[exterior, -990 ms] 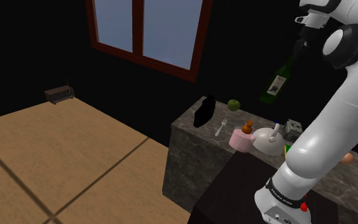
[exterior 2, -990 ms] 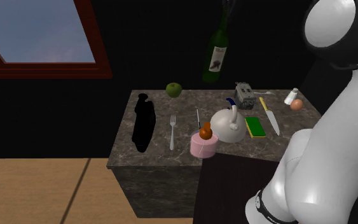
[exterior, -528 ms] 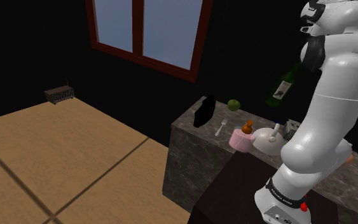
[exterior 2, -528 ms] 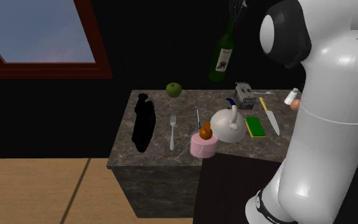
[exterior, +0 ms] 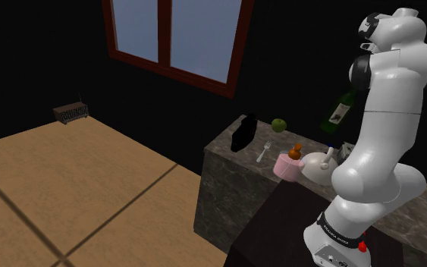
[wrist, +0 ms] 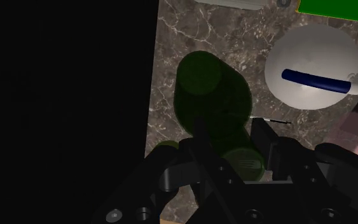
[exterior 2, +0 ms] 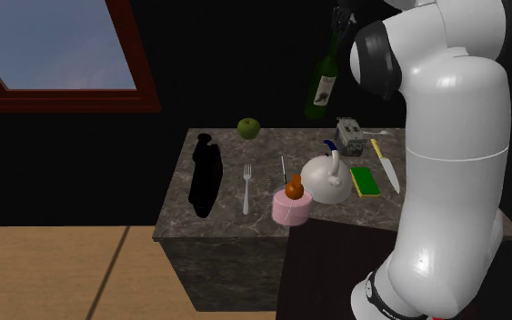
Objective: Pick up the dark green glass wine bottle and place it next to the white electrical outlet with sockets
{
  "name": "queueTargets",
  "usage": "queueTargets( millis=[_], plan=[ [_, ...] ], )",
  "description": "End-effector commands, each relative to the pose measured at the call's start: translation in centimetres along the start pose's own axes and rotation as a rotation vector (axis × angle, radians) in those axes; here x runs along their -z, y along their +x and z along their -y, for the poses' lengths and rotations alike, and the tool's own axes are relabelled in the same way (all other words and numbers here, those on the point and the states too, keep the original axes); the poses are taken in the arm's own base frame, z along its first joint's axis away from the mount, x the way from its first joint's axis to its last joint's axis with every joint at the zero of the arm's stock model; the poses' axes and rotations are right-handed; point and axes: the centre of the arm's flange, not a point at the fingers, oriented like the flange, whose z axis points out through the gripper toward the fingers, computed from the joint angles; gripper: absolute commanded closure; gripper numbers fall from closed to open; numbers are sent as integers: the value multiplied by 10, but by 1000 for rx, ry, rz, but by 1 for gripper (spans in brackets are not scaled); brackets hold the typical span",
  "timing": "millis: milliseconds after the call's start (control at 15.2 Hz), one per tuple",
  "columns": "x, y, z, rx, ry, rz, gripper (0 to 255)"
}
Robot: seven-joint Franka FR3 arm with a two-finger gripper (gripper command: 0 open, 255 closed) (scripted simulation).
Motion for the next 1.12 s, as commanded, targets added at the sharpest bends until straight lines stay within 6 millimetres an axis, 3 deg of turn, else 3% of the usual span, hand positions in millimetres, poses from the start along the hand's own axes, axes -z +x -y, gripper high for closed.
queueTargets(
  millis=[0, 1056],
  plan=[
    [-11, -1, 1, 0, -1, 0, 255],
    [-95, -3, 11, 0, -1, 0, 255]
  ],
)
